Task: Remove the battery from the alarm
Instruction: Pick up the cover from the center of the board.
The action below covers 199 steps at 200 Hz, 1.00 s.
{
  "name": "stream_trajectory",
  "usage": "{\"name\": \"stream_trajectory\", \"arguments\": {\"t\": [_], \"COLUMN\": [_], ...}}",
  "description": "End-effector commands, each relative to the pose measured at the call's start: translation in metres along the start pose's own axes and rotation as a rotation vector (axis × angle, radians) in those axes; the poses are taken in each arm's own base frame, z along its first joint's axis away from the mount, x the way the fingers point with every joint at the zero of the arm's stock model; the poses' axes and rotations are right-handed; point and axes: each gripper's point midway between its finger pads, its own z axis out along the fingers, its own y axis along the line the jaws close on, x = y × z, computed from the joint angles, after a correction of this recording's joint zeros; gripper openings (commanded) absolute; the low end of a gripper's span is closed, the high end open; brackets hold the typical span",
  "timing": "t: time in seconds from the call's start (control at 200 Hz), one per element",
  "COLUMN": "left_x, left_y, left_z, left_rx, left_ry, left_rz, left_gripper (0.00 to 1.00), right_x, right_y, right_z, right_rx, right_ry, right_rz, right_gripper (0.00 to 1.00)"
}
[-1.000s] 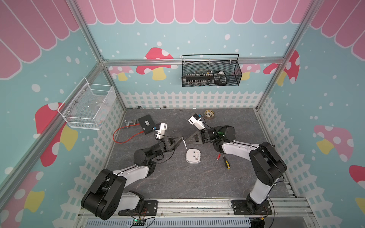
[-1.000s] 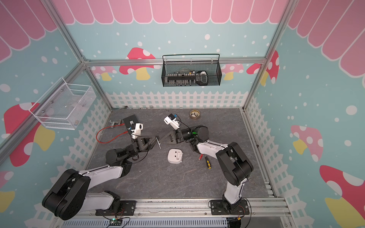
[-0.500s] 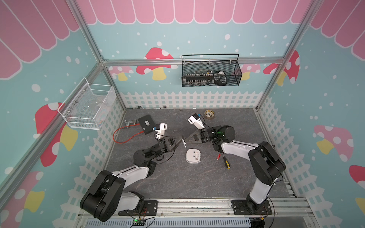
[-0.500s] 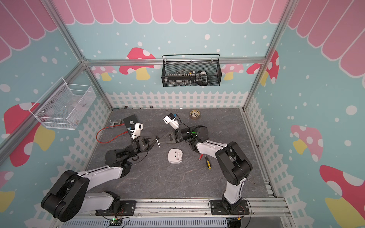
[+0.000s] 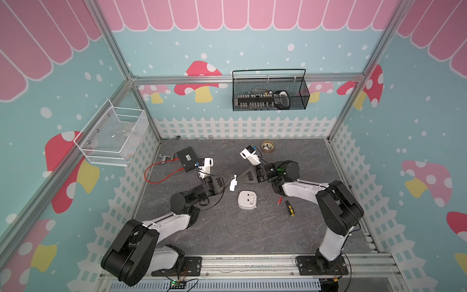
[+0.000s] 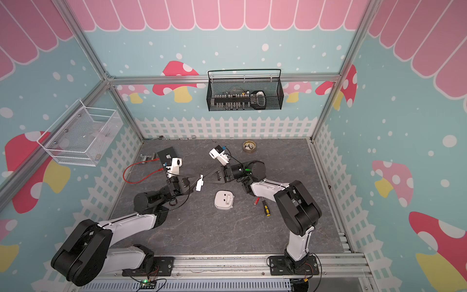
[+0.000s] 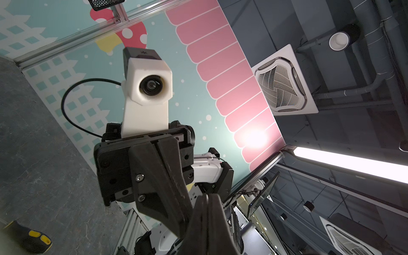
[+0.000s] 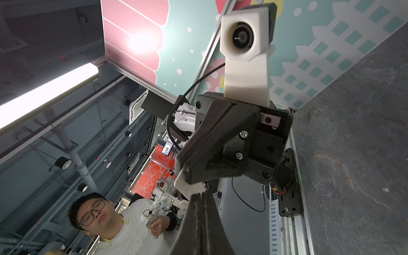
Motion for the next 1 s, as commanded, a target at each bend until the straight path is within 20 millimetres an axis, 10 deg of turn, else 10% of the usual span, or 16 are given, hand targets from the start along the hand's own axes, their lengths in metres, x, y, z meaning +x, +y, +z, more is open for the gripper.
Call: {"name": "stream_trajectory", "arguments": {"t": [0.0,0.245,0.67,0.991], "left_x": [0.008,-0.013,-0.041,-0.042], "left_y": [-0.044,-0.017,0.064,0.072], "left_z": [-0.002,-0.006,-0.025,-0.028], "left_rx": [0.148,-0.080,-0.438,-0.420], "left_ry": [0.019,-0.086,-0.252,-0.290], "left_rz": [0.172,0.184,0.031,-0.025], "left_gripper": [0.00,0.00,0.00,0.00], "right_x": [0.008,0.008,-0.011,-0.014], "right_y": [0.030,0.030,-0.013,-0.054], "right_z": [0.001,-0.032,-0.027,-0.032], "right_rx": [-0.068,-0.005,0.454,0.610], "right_ry": [0.010,-0.095,-0.064,-0.043], "right_rz": [-0.247,-0.225,-0.325,-0.265], "right_gripper": [0.17,0.30,0.32,0.36]}}
